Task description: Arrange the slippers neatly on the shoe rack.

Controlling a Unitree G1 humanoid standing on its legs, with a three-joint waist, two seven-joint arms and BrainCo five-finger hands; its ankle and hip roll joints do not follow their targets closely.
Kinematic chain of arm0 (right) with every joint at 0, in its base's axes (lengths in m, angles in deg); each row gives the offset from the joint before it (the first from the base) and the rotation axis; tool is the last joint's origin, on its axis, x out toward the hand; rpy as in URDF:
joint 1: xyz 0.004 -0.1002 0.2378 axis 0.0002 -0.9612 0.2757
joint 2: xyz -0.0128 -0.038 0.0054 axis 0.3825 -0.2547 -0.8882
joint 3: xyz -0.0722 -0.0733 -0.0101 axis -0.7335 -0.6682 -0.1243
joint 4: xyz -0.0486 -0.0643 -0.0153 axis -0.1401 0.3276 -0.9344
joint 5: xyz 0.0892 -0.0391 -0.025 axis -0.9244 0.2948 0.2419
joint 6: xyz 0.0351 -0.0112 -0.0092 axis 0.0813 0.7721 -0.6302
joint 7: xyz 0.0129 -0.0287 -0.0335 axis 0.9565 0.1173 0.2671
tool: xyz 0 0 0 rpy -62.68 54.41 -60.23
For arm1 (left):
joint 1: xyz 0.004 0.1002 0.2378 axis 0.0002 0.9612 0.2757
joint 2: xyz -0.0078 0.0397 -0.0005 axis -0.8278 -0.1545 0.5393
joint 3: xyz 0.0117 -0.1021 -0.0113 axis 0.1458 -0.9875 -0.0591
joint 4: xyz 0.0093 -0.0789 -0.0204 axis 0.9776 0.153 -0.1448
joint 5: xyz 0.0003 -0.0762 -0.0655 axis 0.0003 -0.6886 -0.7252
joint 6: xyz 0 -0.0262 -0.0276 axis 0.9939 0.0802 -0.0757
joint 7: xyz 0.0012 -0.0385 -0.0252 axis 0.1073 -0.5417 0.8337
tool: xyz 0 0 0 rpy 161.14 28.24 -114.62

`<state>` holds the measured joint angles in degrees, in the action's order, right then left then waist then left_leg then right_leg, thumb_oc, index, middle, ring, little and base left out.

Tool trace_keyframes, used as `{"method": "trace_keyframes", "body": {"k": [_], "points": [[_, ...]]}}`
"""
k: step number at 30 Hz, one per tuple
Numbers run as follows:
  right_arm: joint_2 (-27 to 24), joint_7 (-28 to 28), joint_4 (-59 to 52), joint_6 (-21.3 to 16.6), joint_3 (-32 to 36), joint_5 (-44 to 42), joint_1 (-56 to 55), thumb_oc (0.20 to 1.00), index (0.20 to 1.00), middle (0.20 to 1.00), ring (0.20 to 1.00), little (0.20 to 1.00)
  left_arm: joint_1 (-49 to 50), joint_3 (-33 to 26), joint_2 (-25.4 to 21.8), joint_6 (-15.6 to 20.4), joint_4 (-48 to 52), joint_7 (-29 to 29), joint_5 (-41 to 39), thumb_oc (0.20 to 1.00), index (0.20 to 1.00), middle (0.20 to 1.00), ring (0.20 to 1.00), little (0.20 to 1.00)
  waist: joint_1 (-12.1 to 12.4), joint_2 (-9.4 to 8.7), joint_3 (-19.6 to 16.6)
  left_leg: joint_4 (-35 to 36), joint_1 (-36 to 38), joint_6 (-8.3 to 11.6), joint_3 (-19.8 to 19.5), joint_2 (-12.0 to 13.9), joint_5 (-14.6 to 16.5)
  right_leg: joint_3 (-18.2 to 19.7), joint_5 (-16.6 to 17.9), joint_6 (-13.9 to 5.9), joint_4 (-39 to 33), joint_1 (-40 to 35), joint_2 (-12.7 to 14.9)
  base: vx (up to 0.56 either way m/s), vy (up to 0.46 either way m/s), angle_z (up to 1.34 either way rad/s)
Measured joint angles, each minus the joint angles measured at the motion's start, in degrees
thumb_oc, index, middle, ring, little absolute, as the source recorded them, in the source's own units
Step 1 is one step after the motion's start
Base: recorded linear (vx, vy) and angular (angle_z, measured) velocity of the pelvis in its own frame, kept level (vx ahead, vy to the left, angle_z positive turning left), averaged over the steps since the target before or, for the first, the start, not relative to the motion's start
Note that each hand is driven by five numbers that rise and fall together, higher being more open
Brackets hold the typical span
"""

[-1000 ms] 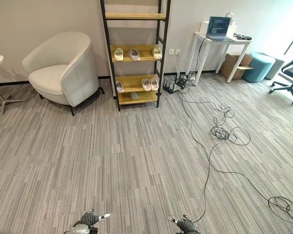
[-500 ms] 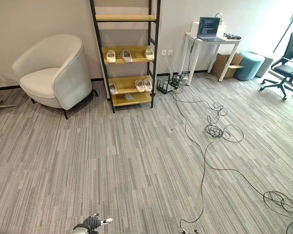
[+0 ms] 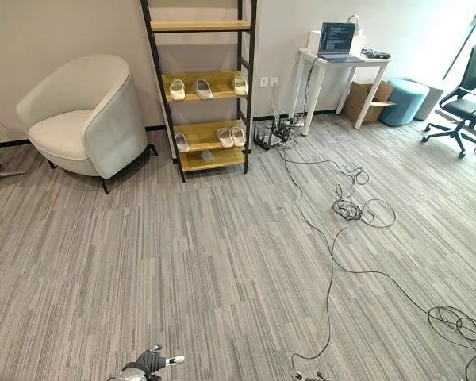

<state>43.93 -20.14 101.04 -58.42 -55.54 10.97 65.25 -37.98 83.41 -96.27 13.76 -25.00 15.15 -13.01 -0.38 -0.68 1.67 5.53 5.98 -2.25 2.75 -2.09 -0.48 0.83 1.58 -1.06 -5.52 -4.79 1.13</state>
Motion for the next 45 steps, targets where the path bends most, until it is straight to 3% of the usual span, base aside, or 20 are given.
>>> {"method": "trace_keyframes", "body": {"k": [15,21,23,24,25,26,27,28,30,32,34,37,38,39,40,42,43,44,45], "points": [[0.2,-1.9,-0.2,0.0,-0.2,-1.7,0.9,1.0,1.0,1.0,1.0,1.0,-1.1,-1.0,0.0,-1.4,-2.2,-2.5,-0.6,1.0,1.0,1.0,1.0,1.0,-0.1,0.21,0.1,-0.3,0.4,0.67,0.4,1.0,0.2,0.2,-0.5,-0.06,0.0,-0.2,-0.9,0.02,-0.08,-0.01],[0.3,-0.6,0.1,0.0,-0.6,-2.3,1.6,1.0,1.0,1.0,1.0,1.0,-1.3,-1.0,-0.1,-1.4,-2.4,-2.5,-1.1,1.0,1.0,1.0,1.0,1.0,-0.2,-0.2,0.7,-1.2,0.9,2.15,1.7,2.5,1.0,1.7,-0.6,1.56,0.0,-0.5,-2.5,-0.01,-0.112,-0.14],[0.5,0.1,0.6,0.1,-0.8,-2.2,1.8,1.0,1.0,1.0,1.0,1.0,-1.7,-1.0,-0.3,-1.3,-2.5,-2.4,-1.3,1.0,1.0,1.0,1.0,1.0,0.0,-0.52,1.4,-4.5,-1.1,3.54,1.9,3.2,2.4,1.7,-0.7,2.5,0.2,-0.2,-3.1,-0.1,-0.172,0.01],[0.7,0.4,1.3,0.1,-0.8,-2.2,2.4,1.0,1.0,1.0,1.0,1.0,-2.2,-1.0,-0.5,-1.3,-2.6,-2.4,-1.3,1.0,1.0,1.0,1.0,1.0,0.0,-1.01,2.5,-10.9,-4.5,5.56,1.9,3.4,3.8,1.6,-1.3,3.49,0.6,0.4,-3.0,-0.02,-0.144,0.09],[0.7,0.5,2.0,0.2,-0.8,-2.2,3.9,1.0,1.0,1.0,1.0,1.0,-4.4,-1.0,-1.1,-1.2,-2.7,-2.4,-1.3,1.0,1.0,1.0,1.0,1.0,0.0,-2.79,4.5,-20.1,-9.0,6.94,2.4,3.2,4.4,1.5,-1.1,4.68,1.1,0.4,-2.1,0.02,-0.051,0.05],[0.0,0.5,2.2,0.5,-1.0,-2.1,4.4,1.0,1.0,1.0,1.0,1.0,-5.3,-0.9,-0.9,-1.2,-2.5,-2.4,-1.1,1.0,1.0,1.0,1.0,1.0,0.9,-2.05,5.4,-26.1,-12.8,7.51,2.7,3.4,4.9,1.8,-1.3,5.38,1.5,0.7,-2.1,0.07,-0.023,-0.05],[-0.8,0.5,2.3,0.6,-1.9,-2.1,4.7,1.0,1.0,1.0,1.0,1.0,-5.9,-0.4,-0.5,-1.2,-2.5,-2.4,-1.0,1.0,1.0,1.0,1.0,1.0,0.8,-2.55,5.8,-28.2,-14.4,7.56,2.7,3.9,5.4,1.7,-1.2,5.46,1.6,0.8,-2.2,0.17,0.0,-0.13],[-1.7,0.5,2.3,0.7,-2.4,-1.9,5.0,1.0,1.0,1.0,1.0,1.0,-6.2,-0.4,0.0,-1.2,-2.6,-2.3,-0.8,1.0,1.0,1.0,1.0,1.0,0.9,-0.89,6.5,-28.8,-15.6,7.42,2.7,4.3,5.5,1.8,-1.0,6.21,1.4,0.3,-2.5,0.38,0.007,-0.09],[-3.0,0.9,3.4,1.0,-2.9,-1.5,5.6,1.0,1.0,1.0,1.0,1.0,-6.8,-0.5,1.1,-1.2,-3.7,-2.4,-0.6,1.0,1.0,1.0,1.0,1.0,1.5,0.6,7.3,-21.1,-16.4,7.43,1.6,3.1,4.9,2.5,-1.1,6.48,1.3,0.8,-2.3,0.33,0.017,-0.1],[-3.7,1.6,4.2,1.7,-3.0,-1.5,8.0,1.0,1.0,1.0,1.0,1.0,-8.1,-1.1,1.2,-1.2,-4.5,-2.4,-0.5,1.0,1.0,1.0,1.0,1.0,2.1,1.78,8.2,-9.7,-16.9,7.84,1.5,1.7,0.6,4.0,-0.6,6.61,0.2,1.0,-2.1,0.26,0.015,-0.22],[-3.6,1.8,4.4,1.8,-2.5,-1.5,9.5,1.0,1.0,1.0,1.0,1.0,-8.8,-2.9,1.6,-1.2,-5.5,-2.4,-0.6,1.0,1.0,1.0,1.0,1.0,4.4,2.55,8.5,-1.7,-16.3,9.05,1.1,2.2,-2.3,6.8,-0.9,6.56,0.1,0.8,-2.8,0.35,0.058,-0.63],[-3.4,1.9,4.3,1.5,-2.7,-0.4,10.2,1.0,1.0,1.0,1.0,1.0,-8.2,-4.9,1.8,-1.2,-5.5,-2.5,-1.2,1.0,1.0,1.0,1.0,1.0,6.0,4.04,7.2,-3.9,-15.3,8.78,0.9,3.4,-3.1,10.2,-3.5,5.28,0.0,-1.1,-3.7,0.42,0.086,-0.73],[-3.2,1.9,4.4,1.3,-2.8,-0.4,10.1,1.0,1.0,1.0,1.0,1.0,-8.4,-5.1,1.8,-1.2,-5.9,-2.5,-1.3,1.0,1.0,1.0,1.0,1.0,5.9,3.67,7.1,-5.7,-15.5,8.34,1.2,3.0,-3.4,11.1,-4.5,6.1,0.2,-1.5,-3.2,0.62,0.126,-0.73],[-2.5,1.8,4.5,1.3,-3.1,-0.2,9.0,1.0,1.0,1.0,1.0,1.0,-8.4,-5.8,1.8,-1.2,-6.2,-2.4,-2.3,1.0,1.0,1.0,1.0,1.0,6.6,2.95,5.9,-9.8,-16.9,6.25,1.9,2.3,-0.7,11.9,-6.3,4.5,0.9,-1.8,-2.2,0.46,0.082,-0.74],[-2.0,1.8,4.7,1.4,-3.4,0.2,8.6,1.0,1.0,1.0,1.0,1.0,-7.7,-5.6,2.0,-1.1,-6.4,-2.6,-2.5,1.0,1.0,1.0,1.0,1.0,6.8,3.35,4.9,-10.8,-16.4,3.81,2.7,2.3,-0.5,10.9,-9.5,2.21,7.1,-0.4,-2.3,0.34,0.054,-0.8],[-0.5,1.8,3.4,1.5,-3.5,1.0,7.7,1.0,1.0,1.0,1.0,1.0,-7.6,-4.3,1.0,-1.3,-5.7,-3.3,-2.8,1.0,1.0,1.0,1.0,1.0,5.1,2.1,5.3,-10.1,-13.5,2.52,3.5,1.9,0.3,7.8,-14.7,-5.89,31.6,6.5,-3.0,0.2,0.046,-0.49],[0.0,1.7,2.2,1.3,-2.8,1.1,6.6,1.0,1.0,1.0,1.0,1.0,-6.4,-3.3,0.3,-1.2,-5.4,-3.6,-2.9,1.0,1.0,1.0,1.0,1.0,4.0,0.97,4.3,-9.1,-11.7,1.1,4.4,0.8,-0.2,7.2,-14.3,-9.91,43.4,10.4,-2.7,0.37,0.147,-0.29],[0.1,1.7,1.7,1.3,-2.6,1.9,6.9,1.0,1.0,1.0,1.0,1.0,-6.5,-1.9,-0.3,-1.5,-5.4,-3.7,-2.9,1.0,1.0,1.0,1.0,1.0,3.2,-0.59,4.5,-9.5,-10.4,-1.38,4.4,-0.2,-0.3,6.8,-11.4,-13.32,52.0,12.6,-1.9,0.31,0.128,-0.01],[0.1,1.5,1.5,1.4,-2.4,1.8,6.6,1.0,1.0,1.0,1.0,1.0,-7.3,-1.6,-0.3,-1.4,-5.5,-3.7,-2.8,1.0,1.0,1.0,1.0,1.0,2.1,-0.42,4.8,-9.5,-9.9,-2.64,3.1,-0.9,1.3,5.9,-10.8,-13.09,55.0,13.5,-1.5,0.38,0.13,0.26]]}}
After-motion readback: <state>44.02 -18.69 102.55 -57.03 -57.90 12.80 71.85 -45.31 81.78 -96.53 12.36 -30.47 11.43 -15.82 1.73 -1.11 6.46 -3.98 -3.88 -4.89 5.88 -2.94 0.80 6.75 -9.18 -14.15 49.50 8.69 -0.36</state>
